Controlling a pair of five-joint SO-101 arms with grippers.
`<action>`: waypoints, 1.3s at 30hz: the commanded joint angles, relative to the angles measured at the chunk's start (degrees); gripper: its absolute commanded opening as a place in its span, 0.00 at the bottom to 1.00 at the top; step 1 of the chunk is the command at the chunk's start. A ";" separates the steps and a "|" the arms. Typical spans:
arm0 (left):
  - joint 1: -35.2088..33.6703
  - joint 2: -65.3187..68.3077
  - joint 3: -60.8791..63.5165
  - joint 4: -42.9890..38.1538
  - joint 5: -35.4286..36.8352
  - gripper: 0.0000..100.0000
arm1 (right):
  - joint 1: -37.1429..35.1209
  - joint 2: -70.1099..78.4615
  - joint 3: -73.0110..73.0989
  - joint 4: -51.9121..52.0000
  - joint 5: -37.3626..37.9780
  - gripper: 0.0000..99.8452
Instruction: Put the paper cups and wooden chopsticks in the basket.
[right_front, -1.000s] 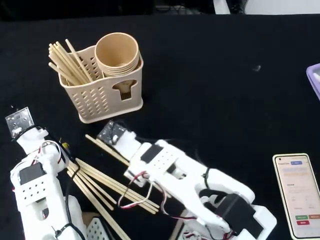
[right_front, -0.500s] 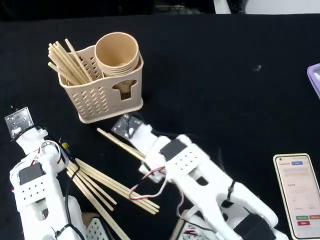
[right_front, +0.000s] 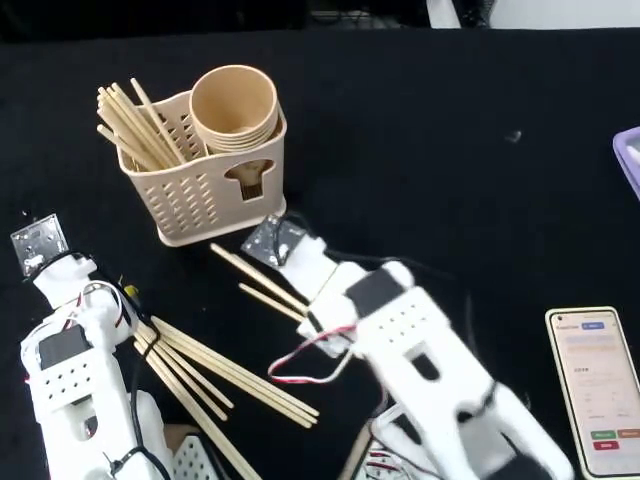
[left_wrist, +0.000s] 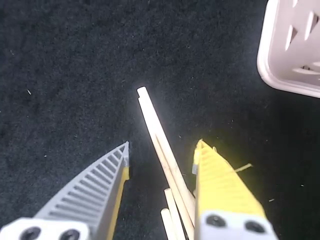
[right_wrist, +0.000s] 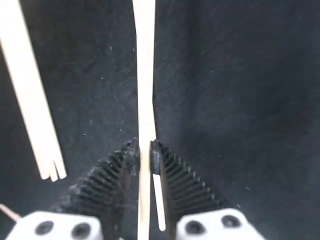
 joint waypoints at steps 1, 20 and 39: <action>0.04 -0.62 -0.66 -0.88 0.26 0.22 | -6.15 -14.90 -6.64 8.00 0.88 0.01; 0.04 -0.62 -0.57 -0.88 0.35 0.22 | -14.15 -9.19 -15.08 -59.60 -22.07 0.01; 0.04 -0.62 -0.48 -0.88 0.26 0.22 | -8.00 37.93 -54.02 -62.51 -34.99 0.01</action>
